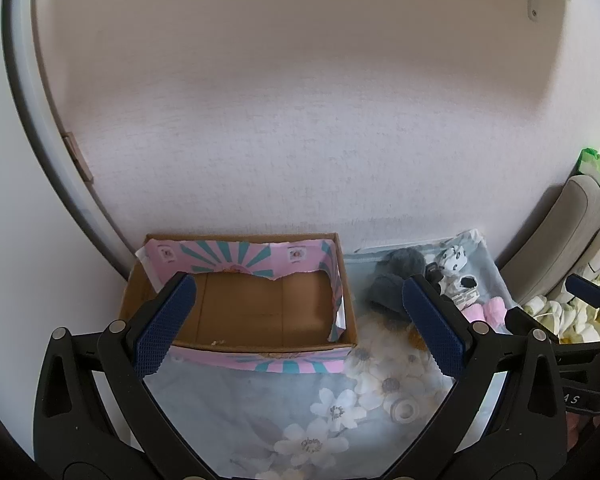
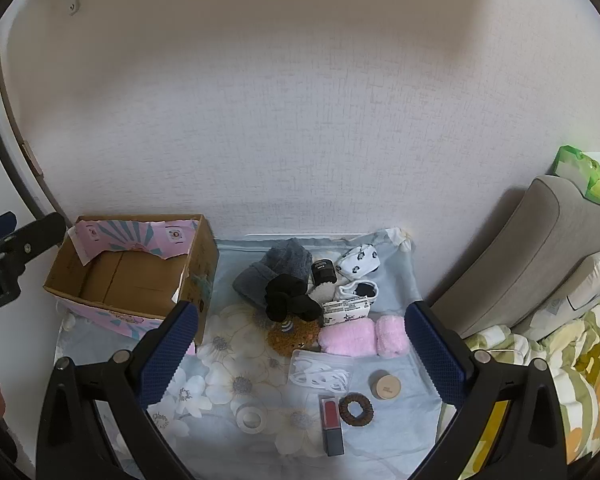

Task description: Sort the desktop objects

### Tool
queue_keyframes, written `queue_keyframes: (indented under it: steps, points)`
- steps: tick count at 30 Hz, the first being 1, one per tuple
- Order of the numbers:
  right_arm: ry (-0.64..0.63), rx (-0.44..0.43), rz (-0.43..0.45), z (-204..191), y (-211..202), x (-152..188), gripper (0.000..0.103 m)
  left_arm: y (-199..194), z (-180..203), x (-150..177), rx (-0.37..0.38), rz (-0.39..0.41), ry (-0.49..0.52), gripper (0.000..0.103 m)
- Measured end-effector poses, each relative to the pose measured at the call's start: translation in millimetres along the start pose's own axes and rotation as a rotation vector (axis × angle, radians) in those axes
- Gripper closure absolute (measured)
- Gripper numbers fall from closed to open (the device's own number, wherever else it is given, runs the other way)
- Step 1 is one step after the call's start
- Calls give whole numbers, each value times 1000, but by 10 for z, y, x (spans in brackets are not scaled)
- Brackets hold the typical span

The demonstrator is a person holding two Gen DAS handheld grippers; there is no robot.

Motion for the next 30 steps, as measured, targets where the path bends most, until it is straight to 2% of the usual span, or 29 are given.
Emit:
queue_keyframes:
  steps: [15,30]
  points:
    - [-5,-7,9,-29,-56,-6,0,-17,26,23,-6,5,11,0]
    - [-24,-2,5,105,-156,63,0,-26,134,158,22,-21,12,0]
Point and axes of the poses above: each gripper's, at about its wrist camera, not at the fingertips, and y roughly the way its jaws point, z to its right, x to its underside, the point moved 5 cm from there along y, roughly the way its jaws point, and after that the axes turned 14 degrees about -x, right-handed, at the moved point
